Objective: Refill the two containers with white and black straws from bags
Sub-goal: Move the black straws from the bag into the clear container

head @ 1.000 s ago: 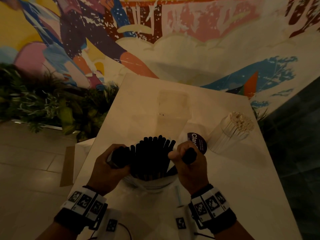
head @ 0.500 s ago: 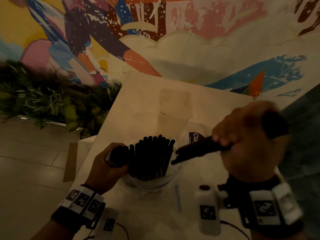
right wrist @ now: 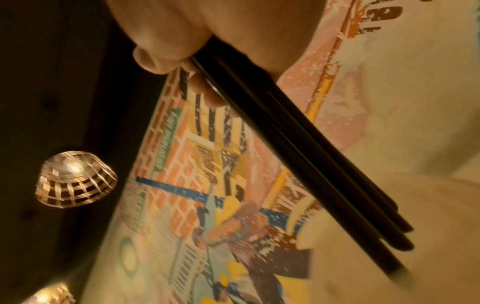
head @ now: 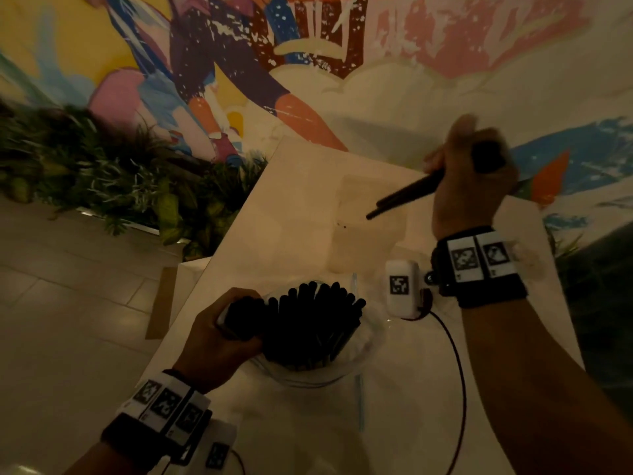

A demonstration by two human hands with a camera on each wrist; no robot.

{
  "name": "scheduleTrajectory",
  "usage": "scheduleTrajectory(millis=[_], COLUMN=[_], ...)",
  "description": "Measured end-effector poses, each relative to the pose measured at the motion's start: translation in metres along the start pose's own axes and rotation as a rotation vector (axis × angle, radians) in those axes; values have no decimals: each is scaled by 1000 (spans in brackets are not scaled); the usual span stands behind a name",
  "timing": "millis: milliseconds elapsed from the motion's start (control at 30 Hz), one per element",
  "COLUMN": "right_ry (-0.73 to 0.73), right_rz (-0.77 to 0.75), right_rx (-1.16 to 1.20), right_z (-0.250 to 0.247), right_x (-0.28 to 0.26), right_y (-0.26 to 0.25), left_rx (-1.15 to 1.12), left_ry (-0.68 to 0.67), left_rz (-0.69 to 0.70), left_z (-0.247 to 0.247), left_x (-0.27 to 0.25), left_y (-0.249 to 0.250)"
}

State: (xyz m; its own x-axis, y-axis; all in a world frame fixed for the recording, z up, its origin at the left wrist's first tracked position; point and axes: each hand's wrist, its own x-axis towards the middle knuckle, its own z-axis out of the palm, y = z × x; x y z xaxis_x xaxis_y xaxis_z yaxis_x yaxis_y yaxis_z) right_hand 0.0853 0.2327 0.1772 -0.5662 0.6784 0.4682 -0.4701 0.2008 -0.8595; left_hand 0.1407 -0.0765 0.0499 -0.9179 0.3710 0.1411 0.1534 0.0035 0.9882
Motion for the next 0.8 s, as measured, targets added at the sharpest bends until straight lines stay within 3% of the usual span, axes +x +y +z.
scheduleTrajectory(millis=[67, 233, 367, 567, 800], right_ry=[-193, -199, -346, -604, -486], right_rz=[90, 155, 254, 416, 546], right_rx=[-93, -359, -744, -1123, -961], right_z=[10, -3, -10, -16, -20], right_x=[-15, -1, -5, -15, -30], right_y=[-1, 38, 55, 76, 75], left_rx=[1, 4, 14, 0, -10], left_ry=[3, 12, 25, 28, 28], left_rz=[-4, -2, 0, -4, -6], left_z=[1, 3, 2, 2, 1], left_x=[0, 2, 3, 3, 6], left_y=[0, 1, 1, 3, 2])
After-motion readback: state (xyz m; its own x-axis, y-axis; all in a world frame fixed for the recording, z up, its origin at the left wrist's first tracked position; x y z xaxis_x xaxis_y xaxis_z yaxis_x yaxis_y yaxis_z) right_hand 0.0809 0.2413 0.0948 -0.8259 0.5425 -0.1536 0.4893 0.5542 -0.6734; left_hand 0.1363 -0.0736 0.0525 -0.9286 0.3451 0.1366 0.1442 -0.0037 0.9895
